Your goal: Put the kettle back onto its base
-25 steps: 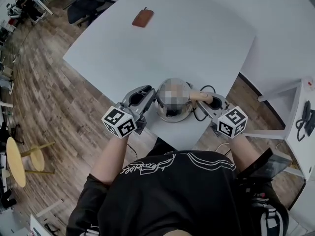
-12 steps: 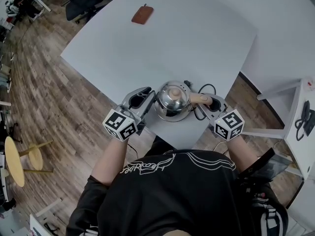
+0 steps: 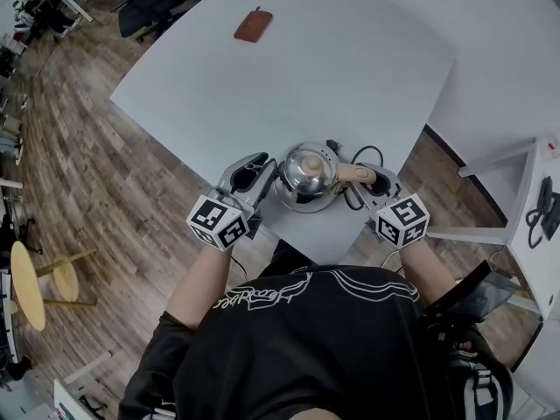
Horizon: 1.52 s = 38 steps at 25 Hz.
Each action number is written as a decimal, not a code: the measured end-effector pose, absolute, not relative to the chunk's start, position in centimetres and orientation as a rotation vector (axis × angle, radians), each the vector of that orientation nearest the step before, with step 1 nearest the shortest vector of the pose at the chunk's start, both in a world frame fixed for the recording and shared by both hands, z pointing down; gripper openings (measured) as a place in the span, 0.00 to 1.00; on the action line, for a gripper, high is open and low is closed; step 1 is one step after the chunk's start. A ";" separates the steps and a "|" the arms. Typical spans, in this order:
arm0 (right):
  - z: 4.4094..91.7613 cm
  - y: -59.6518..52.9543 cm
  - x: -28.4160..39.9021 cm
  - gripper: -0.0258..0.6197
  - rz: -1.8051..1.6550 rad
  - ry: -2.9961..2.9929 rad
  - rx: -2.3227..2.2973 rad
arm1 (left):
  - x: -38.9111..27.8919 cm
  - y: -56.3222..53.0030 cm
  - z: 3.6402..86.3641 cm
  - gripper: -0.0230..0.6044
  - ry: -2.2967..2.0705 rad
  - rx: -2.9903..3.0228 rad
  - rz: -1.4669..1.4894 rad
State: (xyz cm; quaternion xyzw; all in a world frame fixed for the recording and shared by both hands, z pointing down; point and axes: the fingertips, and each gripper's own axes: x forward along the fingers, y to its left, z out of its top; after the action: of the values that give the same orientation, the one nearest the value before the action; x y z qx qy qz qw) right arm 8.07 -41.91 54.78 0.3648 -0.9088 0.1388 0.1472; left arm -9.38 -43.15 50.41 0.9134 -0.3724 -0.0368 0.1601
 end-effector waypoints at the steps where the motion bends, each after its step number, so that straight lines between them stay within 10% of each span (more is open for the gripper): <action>1: 54.8 -41.9 8.2 0.21 0.402 -2.608 1.062 | -9.4 -43.1 50.4 0.15 -1.071 2.605 -0.104; 10: 56.6 -40.6 9.7 0.35 0.496 -2.514 1.073 | -12.2 -41.8 50.4 0.32 -1.165 2.473 -0.164; 25: 48.2 -33.4 11.1 0.35 0.573 -2.663 1.045 | -7.9 -32.5 45.8 0.20 -0.962 2.357 -0.235; 30: 43.6 -29.0 9.5 0.06 0.519 -2.783 0.946 | -3.1 -27.7 40.8 0.05 -0.867 2.502 -0.154; 38: 40.1 -23.6 8.9 0.05 0.578 -2.857 0.793 | 2.3 -22.1 37.6 0.05 -0.762 2.614 0.012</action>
State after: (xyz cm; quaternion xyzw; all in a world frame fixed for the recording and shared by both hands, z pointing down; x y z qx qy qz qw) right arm 8.87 -23.64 40.12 0.2622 -0.9440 0.1910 0.0605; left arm 2.34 -22.13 37.63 0.9391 -0.2737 0.0041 0.2078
